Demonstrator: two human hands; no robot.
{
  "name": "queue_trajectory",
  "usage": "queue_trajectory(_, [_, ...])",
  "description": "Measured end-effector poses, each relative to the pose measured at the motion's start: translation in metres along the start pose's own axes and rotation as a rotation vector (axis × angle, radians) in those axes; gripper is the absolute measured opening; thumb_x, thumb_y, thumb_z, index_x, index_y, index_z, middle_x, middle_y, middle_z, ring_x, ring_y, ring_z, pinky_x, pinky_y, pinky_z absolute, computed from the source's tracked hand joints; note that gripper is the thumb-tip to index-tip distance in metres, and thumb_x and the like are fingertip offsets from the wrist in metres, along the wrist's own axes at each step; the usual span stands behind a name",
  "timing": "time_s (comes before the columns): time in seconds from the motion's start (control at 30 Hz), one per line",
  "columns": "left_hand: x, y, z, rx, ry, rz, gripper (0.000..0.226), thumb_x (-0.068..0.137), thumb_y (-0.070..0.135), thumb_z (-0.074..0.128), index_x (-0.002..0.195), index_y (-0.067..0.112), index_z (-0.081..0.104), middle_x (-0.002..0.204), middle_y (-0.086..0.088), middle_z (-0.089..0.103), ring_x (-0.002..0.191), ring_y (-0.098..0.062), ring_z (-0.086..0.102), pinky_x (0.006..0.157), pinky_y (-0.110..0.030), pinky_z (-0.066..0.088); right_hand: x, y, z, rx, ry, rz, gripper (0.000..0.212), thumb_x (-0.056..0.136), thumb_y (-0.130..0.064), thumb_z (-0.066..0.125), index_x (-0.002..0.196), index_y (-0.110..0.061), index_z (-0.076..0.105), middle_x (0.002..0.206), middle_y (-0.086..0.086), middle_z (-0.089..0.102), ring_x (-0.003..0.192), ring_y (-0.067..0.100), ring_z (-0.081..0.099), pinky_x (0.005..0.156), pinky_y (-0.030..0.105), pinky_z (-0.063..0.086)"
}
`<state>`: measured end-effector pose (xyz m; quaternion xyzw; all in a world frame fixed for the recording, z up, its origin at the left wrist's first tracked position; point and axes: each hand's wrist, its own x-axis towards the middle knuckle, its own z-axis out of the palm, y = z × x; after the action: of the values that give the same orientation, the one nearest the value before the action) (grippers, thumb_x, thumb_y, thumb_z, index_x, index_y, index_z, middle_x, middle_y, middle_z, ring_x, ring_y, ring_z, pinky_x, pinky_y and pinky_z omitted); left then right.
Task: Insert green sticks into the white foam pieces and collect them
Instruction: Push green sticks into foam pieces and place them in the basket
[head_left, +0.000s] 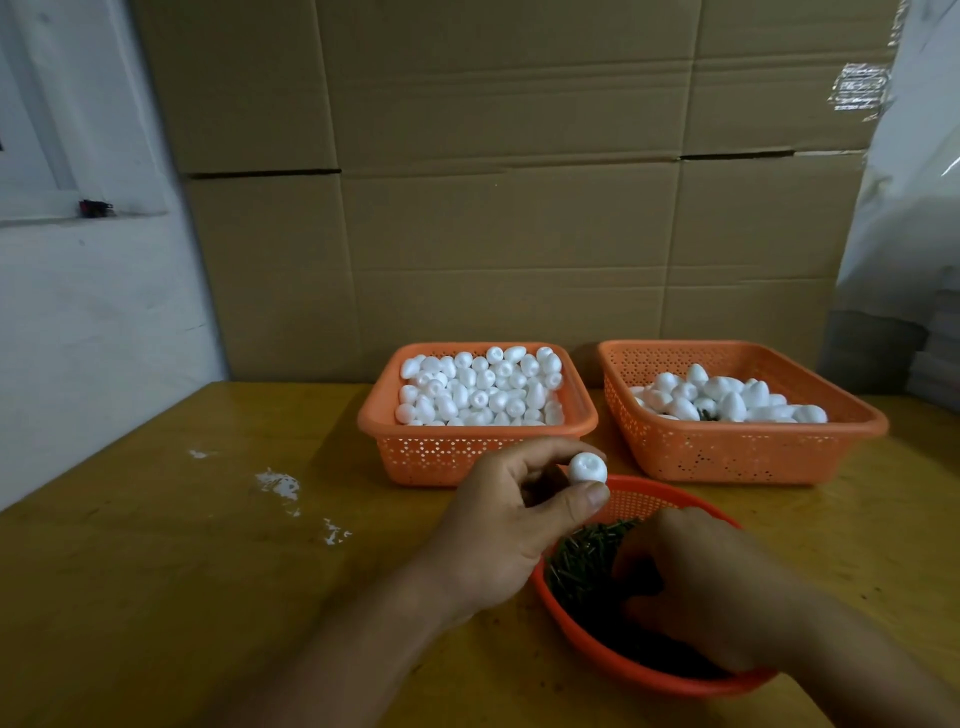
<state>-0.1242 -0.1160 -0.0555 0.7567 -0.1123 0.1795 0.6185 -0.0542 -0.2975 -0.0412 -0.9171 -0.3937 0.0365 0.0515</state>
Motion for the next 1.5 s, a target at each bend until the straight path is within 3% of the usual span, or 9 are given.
queue_trajectory(0.2, [0.0, -0.003, 0.002, 0.022, 0.077, 0.02, 0.02, 0.09, 0.02, 0.073, 0.109, 0.015, 0.072, 0.09, 0.009, 0.069, 0.081, -0.001, 0.063, 0.068, -0.019, 0.051, 0.003, 0.008, -0.001, 0.14, 0.028, 0.046, 0.013, 0.083, -0.042, 0.077, 0.096, -0.042, 0.075, 0.092, -0.021, 0.069, 0.083, -0.002, 0.064, 0.076, 0.019, 0.055])
queue_trajectory(0.33, [-0.001, -0.003, 0.004, -0.003, 0.094, 0.003, 0.024, 0.087, 0.024, 0.071, 0.11, 0.017, 0.072, 0.091, 0.002, 0.07, 0.08, -0.013, 0.064, 0.065, -0.024, 0.052, 0.003, 0.011, -0.005, 0.273, 0.073, 0.068, 0.005, 0.08, -0.039, 0.081, 0.083, -0.038, 0.077, 0.081, -0.014, 0.072, 0.074, 0.001, 0.067, 0.069, 0.024, 0.058])
queue_trajectory(0.47, [-0.001, -0.003, 0.004, -0.008, 0.101, -0.012, 0.023, 0.087, 0.028, 0.071, 0.107, 0.018, 0.066, 0.09, -0.002, 0.073, 0.074, -0.008, 0.064, 0.065, -0.019, 0.049, 0.001, 0.015, -0.009, 0.438, 0.136, 0.018, 0.009, 0.082, -0.037, 0.08, 0.077, -0.032, 0.075, 0.076, -0.013, 0.073, 0.066, 0.001, 0.066, 0.055, 0.02, 0.052])
queue_trajectory(0.6, [-0.001, -0.003, 0.004, -0.046, 0.115, -0.045, 0.021, 0.086, 0.026, 0.071, 0.1, 0.016, 0.059, 0.083, -0.006, 0.073, 0.068, -0.008, 0.061, 0.061, -0.018, 0.047, 0.0, 0.011, -0.013, 0.816, 0.324, -0.023, 0.022, 0.077, -0.038, 0.073, 0.077, -0.016, 0.071, 0.062, 0.004, 0.069, 0.047, 0.012, 0.056, 0.044, 0.02, 0.044])
queue_trajectory(0.7, [0.0, -0.001, 0.005, -0.168, 0.119, -0.102, 0.017, 0.084, 0.025, 0.068, 0.098, 0.015, 0.066, 0.075, -0.002, 0.066, 0.064, -0.012, 0.055, 0.056, -0.021, 0.044, -0.001, 0.009, -0.016, 1.157, 0.454, -0.058, 0.02, 0.071, -0.027, 0.072, 0.074, -0.007, 0.072, 0.062, 0.013, 0.07, 0.05, 0.02, 0.063, 0.049, 0.02, 0.052])
queue_trajectory(0.87, [-0.001, 0.004, 0.007, -0.333, 0.078, -0.185, 0.016, 0.083, 0.025, 0.063, 0.091, 0.019, 0.075, 0.073, 0.001, 0.054, 0.064, -0.009, 0.049, 0.055, -0.021, 0.04, 0.001, 0.002, -0.016, 1.44, 0.462, -0.104, 0.018, 0.066, -0.007, 0.074, 0.081, 0.0, 0.07, 0.074, 0.024, 0.073, 0.063, 0.024, 0.073, 0.057, 0.023, 0.059])
queue_trajectory(1.17, [-0.001, 0.007, 0.007, -0.352, 0.086, -0.199, 0.016, 0.083, 0.027, 0.063, 0.087, 0.015, 0.073, 0.068, -0.001, 0.053, 0.058, -0.01, 0.047, 0.053, -0.022, 0.037, 0.0, -0.004, -0.012, 1.383, 0.426, -0.102, 0.023, 0.064, -0.01, 0.076, 0.084, 0.0, 0.071, 0.076, 0.022, 0.075, 0.07, 0.027, 0.075, 0.061, 0.024, 0.061])
queue_trajectory(1.37, [-0.003, 0.007, 0.008, -0.328, 0.071, -0.176, 0.016, 0.084, 0.028, 0.064, 0.086, 0.016, 0.074, 0.067, 0.0, 0.051, 0.057, -0.01, 0.045, 0.052, -0.021, 0.037, -0.003, -0.008, -0.011, 1.225, 0.435, -0.15, 0.02, 0.068, -0.025, 0.075, 0.087, -0.023, 0.081, 0.079, 0.01, 0.078, 0.07, 0.022, 0.075, 0.062, 0.024, 0.06])
queue_trajectory(1.5, [-0.002, 0.008, 0.007, -0.329, 0.064, -0.175, 0.017, 0.085, 0.027, 0.065, 0.087, 0.013, 0.074, 0.067, -0.001, 0.051, 0.056, -0.011, 0.045, 0.051, -0.021, 0.037, -0.004, -0.009, -0.012, 1.155, 0.454, -0.153, 0.018, 0.069, -0.033, 0.075, 0.084, -0.024, 0.079, 0.073, 0.01, 0.076, 0.061, 0.022, 0.072, 0.054, 0.024, 0.057])
